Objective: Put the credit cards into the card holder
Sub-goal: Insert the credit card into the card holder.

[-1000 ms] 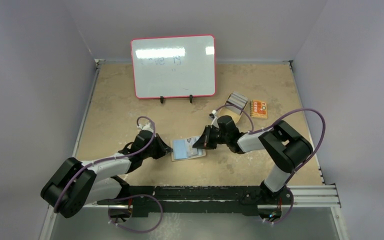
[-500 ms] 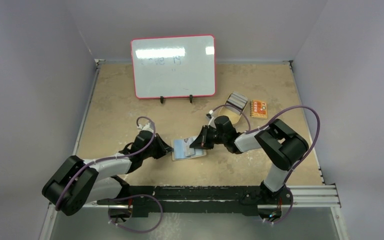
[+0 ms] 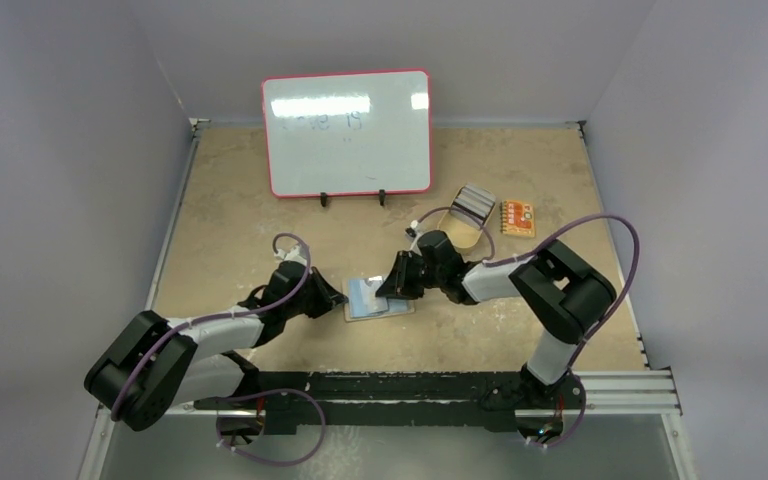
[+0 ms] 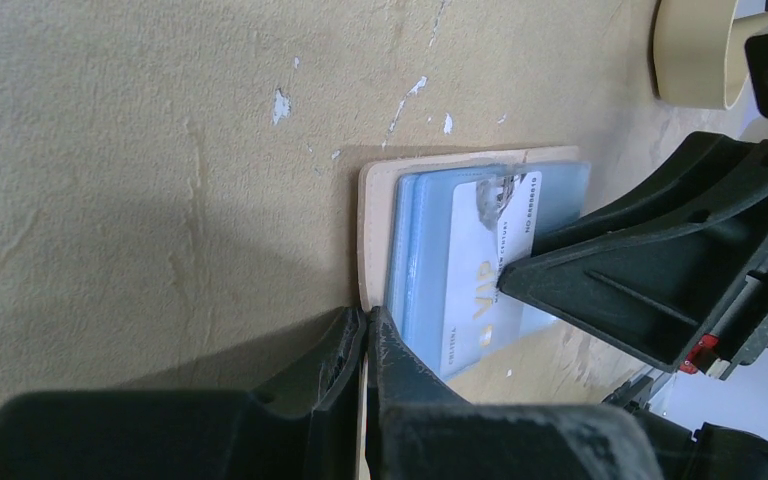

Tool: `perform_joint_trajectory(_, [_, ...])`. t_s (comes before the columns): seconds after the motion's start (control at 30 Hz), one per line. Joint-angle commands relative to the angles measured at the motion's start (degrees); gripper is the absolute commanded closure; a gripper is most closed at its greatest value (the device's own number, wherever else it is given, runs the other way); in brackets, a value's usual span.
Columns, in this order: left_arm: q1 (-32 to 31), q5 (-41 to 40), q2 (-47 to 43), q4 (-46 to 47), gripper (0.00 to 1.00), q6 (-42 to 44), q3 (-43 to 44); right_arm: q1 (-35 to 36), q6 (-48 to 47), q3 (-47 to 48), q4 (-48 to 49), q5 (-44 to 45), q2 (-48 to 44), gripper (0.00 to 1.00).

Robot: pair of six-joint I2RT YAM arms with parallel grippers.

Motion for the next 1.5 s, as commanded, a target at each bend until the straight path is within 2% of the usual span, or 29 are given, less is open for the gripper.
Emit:
perform_joint_trajectory(0.0, [-0.2,-0.2,0.3,0.4,1.0,-0.4,-0.7,0.4,-6.6,2.9,-15.1,9.2,-5.2,0.72])
perform_joint_trajectory(0.1, [-0.3,0.1,-0.2,0.1,1.0,-0.5,-0.6,0.5,-8.4,3.6,-18.7,13.3,-8.5,0.64])
perform_joint_trajectory(0.23, [-0.3,-0.1,-0.7,0.1,1.0,-0.6,-0.8,0.8,-8.7,2.8,-18.2,12.9,-10.4,0.57])
perform_joint_trajectory(0.63, [-0.3,0.4,-0.9,0.9,1.0,-0.8,-0.7,4.8,-6.1,5.9,-14.1,10.3,-4.6,0.58])
perform_joint_trajectory(0.93, [-0.3,0.3,-0.4,1.2,1.0,-0.8,-0.7,6.9,-5.0,7.1,-11.8,8.5,-2.2,0.68])
perform_joint_trajectory(1.13, [-0.3,0.5,0.3,1.8,1.0,-0.7,-0.3,7.2,-5.5,7.6,-10.8,6.8,-1.6,0.68])
perform_joint_trajectory(1.33, [-0.2,0.5,0.0,1.3,1.0,-0.5,0.3,7.3,-8.3,9.2,-12.2,5.5,-2.4,0.65])
perform_joint_trajectory(1.47, [-0.2,-0.1,-0.7,-1.5,1.0,0.8,1.3,7.3,-12.7,11.4,-21.0,5.5,-4.6,0.63])
